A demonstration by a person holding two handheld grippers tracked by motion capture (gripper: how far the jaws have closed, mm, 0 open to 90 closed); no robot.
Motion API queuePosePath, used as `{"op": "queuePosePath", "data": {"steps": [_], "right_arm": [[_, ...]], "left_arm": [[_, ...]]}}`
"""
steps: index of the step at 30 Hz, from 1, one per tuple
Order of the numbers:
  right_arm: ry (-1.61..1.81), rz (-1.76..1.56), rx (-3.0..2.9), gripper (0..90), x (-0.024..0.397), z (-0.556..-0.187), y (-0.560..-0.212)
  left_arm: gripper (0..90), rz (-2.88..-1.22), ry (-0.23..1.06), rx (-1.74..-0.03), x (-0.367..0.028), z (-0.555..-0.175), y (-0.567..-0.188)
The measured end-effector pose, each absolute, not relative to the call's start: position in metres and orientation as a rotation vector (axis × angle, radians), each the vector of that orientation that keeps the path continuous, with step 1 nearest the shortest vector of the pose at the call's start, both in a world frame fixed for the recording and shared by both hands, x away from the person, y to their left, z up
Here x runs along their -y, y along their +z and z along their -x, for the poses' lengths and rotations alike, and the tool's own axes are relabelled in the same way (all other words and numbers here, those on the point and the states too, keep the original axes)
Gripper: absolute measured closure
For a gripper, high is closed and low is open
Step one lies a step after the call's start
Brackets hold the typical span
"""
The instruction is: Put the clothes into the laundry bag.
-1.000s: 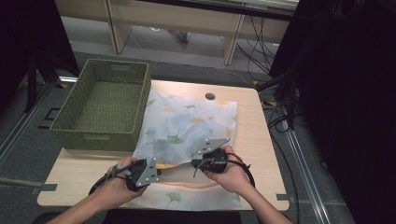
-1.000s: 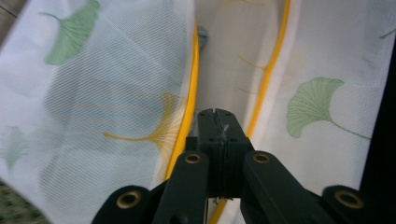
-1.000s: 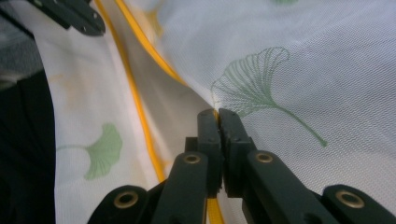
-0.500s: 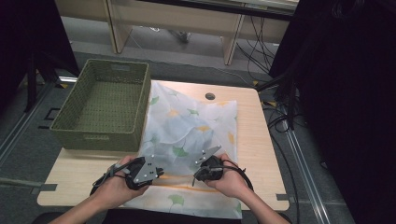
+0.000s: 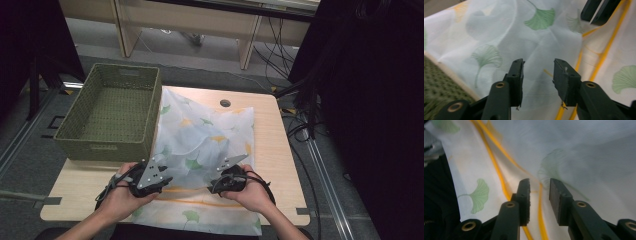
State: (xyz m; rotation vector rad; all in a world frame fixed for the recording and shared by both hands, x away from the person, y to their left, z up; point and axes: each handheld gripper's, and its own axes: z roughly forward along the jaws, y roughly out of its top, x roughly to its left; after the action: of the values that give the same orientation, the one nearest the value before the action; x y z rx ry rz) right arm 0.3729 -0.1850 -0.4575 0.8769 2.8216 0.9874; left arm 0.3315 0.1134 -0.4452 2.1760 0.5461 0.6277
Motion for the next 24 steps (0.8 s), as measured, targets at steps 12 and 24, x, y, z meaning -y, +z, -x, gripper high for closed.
{"op": "queuePosePath", "data": {"steps": [12,24], "right_arm": [[1.034,-1.114,-2.444,69.5,0.246,-0.383,-0.435],[0.933,-1.355,-2.184,60.2,0.297,-0.408,-0.453]], "left_arm": [[47.0,-2.100,0.681,-0.700,-0.133,-0.341,-0.447],[43.9,-2.071,0.669,-0.802,-0.145,-0.353,-0.456]]}}
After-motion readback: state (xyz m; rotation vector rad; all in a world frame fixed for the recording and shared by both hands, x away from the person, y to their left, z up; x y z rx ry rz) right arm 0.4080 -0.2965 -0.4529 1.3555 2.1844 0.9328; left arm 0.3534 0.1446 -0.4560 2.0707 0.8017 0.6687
